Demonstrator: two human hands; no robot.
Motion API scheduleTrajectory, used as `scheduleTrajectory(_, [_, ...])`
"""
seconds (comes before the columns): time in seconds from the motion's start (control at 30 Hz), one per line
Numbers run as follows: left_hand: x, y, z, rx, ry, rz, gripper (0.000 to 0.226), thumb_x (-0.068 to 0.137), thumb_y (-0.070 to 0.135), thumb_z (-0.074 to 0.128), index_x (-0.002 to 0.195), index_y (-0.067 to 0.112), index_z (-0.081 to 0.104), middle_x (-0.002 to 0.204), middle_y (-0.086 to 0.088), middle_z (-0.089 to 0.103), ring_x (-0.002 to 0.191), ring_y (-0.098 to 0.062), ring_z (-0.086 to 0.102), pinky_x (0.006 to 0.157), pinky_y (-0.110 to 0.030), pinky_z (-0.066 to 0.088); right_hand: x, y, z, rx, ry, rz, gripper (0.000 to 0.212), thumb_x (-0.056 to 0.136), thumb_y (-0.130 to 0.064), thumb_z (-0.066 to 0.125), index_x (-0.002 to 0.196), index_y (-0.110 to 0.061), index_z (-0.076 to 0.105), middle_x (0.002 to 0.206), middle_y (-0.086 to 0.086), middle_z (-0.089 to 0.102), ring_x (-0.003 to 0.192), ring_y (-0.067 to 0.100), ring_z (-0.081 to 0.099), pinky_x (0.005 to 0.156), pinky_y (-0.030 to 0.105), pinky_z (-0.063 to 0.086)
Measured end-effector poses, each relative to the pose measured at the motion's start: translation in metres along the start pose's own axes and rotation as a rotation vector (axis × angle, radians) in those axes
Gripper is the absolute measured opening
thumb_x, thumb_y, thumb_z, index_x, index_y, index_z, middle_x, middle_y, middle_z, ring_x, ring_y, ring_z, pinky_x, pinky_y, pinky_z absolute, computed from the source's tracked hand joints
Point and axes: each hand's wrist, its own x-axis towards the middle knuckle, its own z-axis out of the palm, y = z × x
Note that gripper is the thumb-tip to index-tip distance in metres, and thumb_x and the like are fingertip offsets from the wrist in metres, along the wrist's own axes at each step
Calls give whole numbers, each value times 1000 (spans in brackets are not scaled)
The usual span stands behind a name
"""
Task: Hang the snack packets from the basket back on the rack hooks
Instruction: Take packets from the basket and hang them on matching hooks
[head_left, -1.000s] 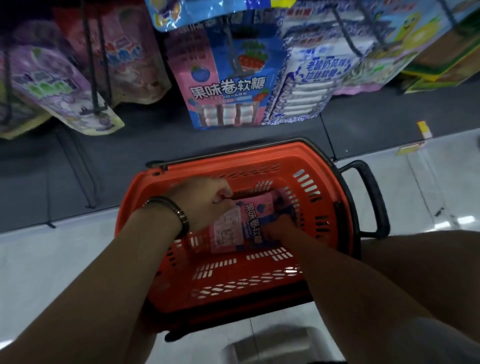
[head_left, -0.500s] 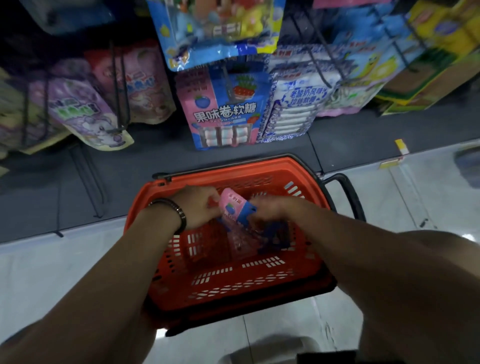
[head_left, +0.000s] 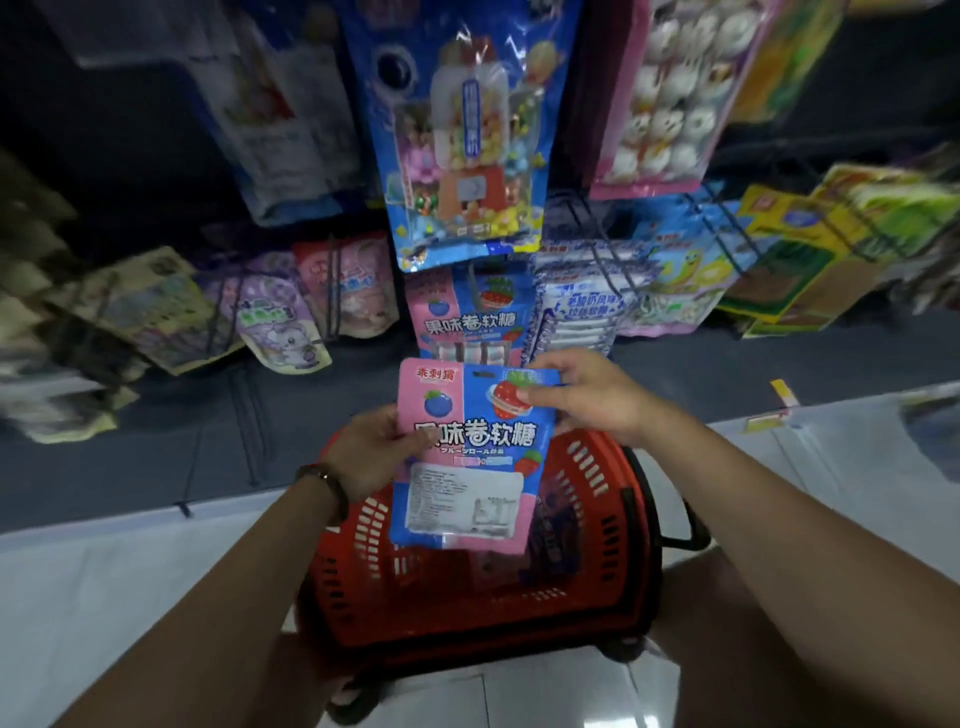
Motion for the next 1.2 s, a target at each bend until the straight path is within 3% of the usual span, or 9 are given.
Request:
scheduleTrajectory(0.13, [-13,11,-2,-58,93,25,20,98,19,72,117,16,74,112,-2,81,106,-28,77,97,-50,60,-26,24,15,271,27,13,26,97,-16,75,122,-11,72,111,10,81,104,36,78,90,51,62])
scheduleTrajectory(0.23, [-24,3,8,-184,153,-6,18,98,21,72,115,18,77,114,-5,80,108,-31,76,100,-55,58,-30,42,31,286,20,28,17,100,-15,70,116,-13,76,102,6,81,91,25,76,76,41,62])
scheduleTrajectory(0.47, [-29,0,36,-353,307,-5,18,98,17,72,115,10,72,112,-8,81,107,-33,76,97,-56,60,-21,52,46,346,132,-74,17,101,-5,67,115,-6,76,111,10,82,100,27,77,86,40,62])
scheduleTrajectory(0.63, [-30,-12,51,142,656,133,44,75,34,90,98,29,52,104,4,61,95,-20,64,86,-44,57,-19,46,54,367,249,-128,16,99,-2,69,112,-8,77,106,7,83,92,20,78,84,38,61])
scheduleTrajectory(0.77, [-35,-13,68,187,410,198,67,66,58,87,119,36,53,121,14,52,112,-9,57,91,-33,54,-20,43,68,383,257,-173,17,95,-4,75,111,-8,78,102,10,82,87,18,77,76,31,61])
scheduleTrajectory(0.87, [-37,-15,78,182,294,210,81,63,56,87,133,34,52,131,14,56,120,-5,59,98,-25,53,-21,39,77,378,221,-177,11,92,-8,79,103,-8,80,94,18,81,80,22,73,70,36,60])
scheduleTrajectory(1.0, [-35,-9,78,80,295,208,59,72,44,88,124,37,61,121,15,73,112,-4,69,97,-32,56,-24,40,84,328,136,-198,8,92,-9,80,99,-9,82,79,3,77,72,13,69,66,27,56])
scheduleTrajectory(1.1, [-33,-7,67,98,382,198,31,91,32,75,122,30,71,112,14,78,105,-3,72,95,-41,59,-27,36,86,416,53,-168,22,97,-7,73,117,-12,80,101,12,81,87,27,78,67,29,63])
scheduleTrajectory(1.2, [-30,-4,57,13,404,136,18,97,19,73,114,22,77,105,13,80,99,-2,74,94,-40,60,-24,33,78,360,204,-213,23,94,-9,78,116,-13,79,103,9,82,93,25,80,80,36,65])
